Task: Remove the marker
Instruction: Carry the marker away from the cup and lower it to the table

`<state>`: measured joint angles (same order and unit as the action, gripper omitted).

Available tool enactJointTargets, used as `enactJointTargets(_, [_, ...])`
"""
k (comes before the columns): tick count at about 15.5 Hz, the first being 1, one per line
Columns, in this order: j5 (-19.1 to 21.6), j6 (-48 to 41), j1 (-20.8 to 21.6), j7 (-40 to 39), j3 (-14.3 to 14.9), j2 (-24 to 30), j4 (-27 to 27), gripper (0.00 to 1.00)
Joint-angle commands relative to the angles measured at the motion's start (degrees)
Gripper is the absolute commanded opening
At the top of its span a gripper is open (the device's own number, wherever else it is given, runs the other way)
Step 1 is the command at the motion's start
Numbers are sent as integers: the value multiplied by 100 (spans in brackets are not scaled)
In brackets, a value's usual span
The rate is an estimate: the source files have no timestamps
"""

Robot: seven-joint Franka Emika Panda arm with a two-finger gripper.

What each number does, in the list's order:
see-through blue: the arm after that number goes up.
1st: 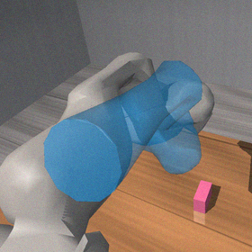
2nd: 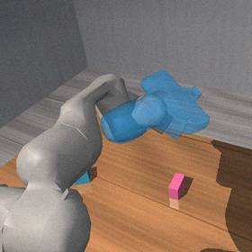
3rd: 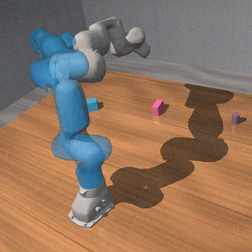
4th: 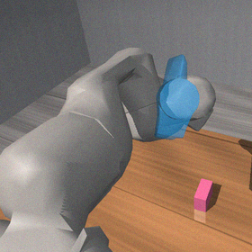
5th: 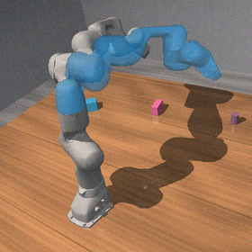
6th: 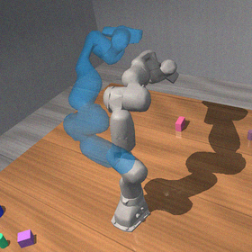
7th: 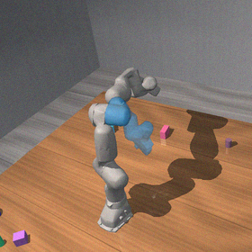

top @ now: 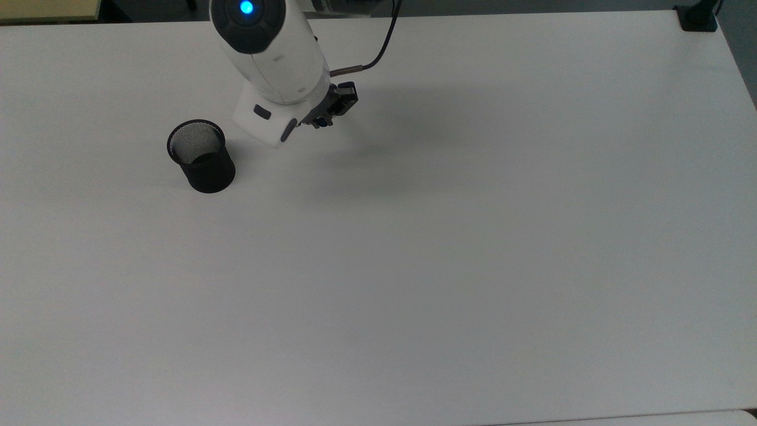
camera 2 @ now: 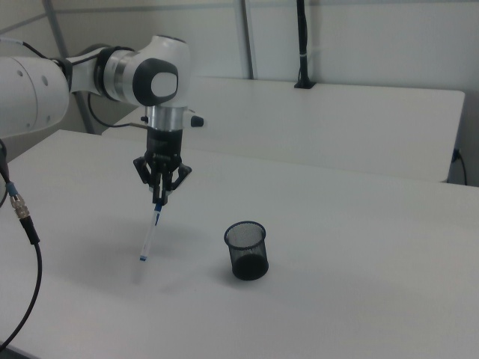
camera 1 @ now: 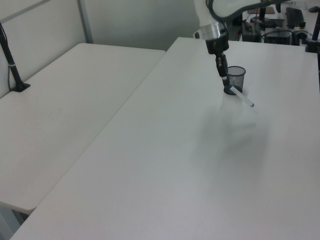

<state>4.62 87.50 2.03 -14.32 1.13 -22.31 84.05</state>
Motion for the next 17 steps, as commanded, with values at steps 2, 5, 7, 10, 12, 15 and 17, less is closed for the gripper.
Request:
enactJointTargets(2, [-313, 469, 394, 456, 54, -476, 156, 10])
enactJointTargets(5, [-339, 768, 474, 527, 62, -635, 147, 13])
enactJointTargets(7, [-348, 1163, 474, 737, 71, -713, 165, 29])
enactJointTargets(10, [-348, 1296, 474, 879, 71, -793, 156, 41])
enactJointTargets(12, [-339, 1288, 482, 922, 80, -793, 147, 59])
enactJointTargets(15, [-496, 1279, 482, 1596, 124, -505, 103, 100])
enactJointTargets(17, [-857, 1279, 421, 1985, 124, -118, 103, 100])
